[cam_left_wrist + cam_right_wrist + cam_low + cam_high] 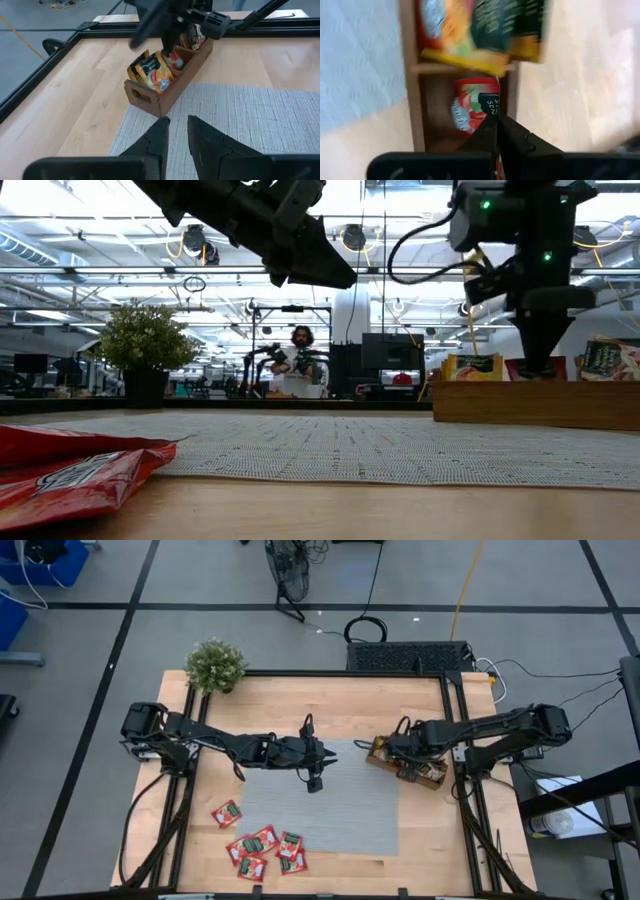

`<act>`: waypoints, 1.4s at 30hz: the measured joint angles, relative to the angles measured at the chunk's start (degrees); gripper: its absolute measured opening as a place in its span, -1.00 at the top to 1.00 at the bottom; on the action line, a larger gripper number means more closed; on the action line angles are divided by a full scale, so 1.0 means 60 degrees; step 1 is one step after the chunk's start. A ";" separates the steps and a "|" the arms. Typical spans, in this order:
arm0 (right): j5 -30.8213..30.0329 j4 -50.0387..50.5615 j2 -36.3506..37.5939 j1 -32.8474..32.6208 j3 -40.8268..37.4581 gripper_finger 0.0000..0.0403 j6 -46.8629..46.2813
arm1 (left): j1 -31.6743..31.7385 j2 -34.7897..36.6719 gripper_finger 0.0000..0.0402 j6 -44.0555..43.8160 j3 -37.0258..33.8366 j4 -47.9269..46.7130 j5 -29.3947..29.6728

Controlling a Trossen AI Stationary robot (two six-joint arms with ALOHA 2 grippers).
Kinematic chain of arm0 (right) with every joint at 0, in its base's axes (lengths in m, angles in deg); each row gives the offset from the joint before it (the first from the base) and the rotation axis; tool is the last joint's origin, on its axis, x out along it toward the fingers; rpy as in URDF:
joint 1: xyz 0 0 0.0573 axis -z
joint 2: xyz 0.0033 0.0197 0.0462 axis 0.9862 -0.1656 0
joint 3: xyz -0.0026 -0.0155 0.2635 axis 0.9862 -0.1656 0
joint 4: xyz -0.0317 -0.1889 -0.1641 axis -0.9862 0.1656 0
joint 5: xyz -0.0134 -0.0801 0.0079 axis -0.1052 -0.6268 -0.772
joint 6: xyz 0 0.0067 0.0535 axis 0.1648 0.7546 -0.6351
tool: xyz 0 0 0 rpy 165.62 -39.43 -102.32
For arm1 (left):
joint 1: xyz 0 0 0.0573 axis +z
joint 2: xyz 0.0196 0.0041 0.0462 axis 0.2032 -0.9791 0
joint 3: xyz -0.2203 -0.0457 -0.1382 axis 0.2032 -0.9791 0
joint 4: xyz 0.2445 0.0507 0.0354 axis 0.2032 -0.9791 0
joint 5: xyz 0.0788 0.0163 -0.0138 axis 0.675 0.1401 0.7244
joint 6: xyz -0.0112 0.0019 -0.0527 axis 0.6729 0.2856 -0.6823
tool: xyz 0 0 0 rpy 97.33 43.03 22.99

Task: Pick & Place Tea
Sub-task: Put the red tea bag into the middle section of the wooden organizer

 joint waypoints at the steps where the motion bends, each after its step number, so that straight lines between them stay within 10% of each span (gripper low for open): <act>1: -0.0267 0.0001 0.0062 -0.0134 0.0000 1.00 -0.0525 | 0.0000 0.0000 0.61 0.0005 0.0000 0.0003 0.0000; 14: -0.2144 0.0482 0.0149 -0.1451 -0.0159 1.00 -0.3092 | 0.0000 0.0000 0.61 0.0058 0.0000 0.0019 0.0004; 42: -0.2240 0.0453 0.0147 -0.1397 -0.0845 0.81 -0.3061 | 0.0000 0.0000 0.61 -0.0011 0.0000 0.0016 0.0004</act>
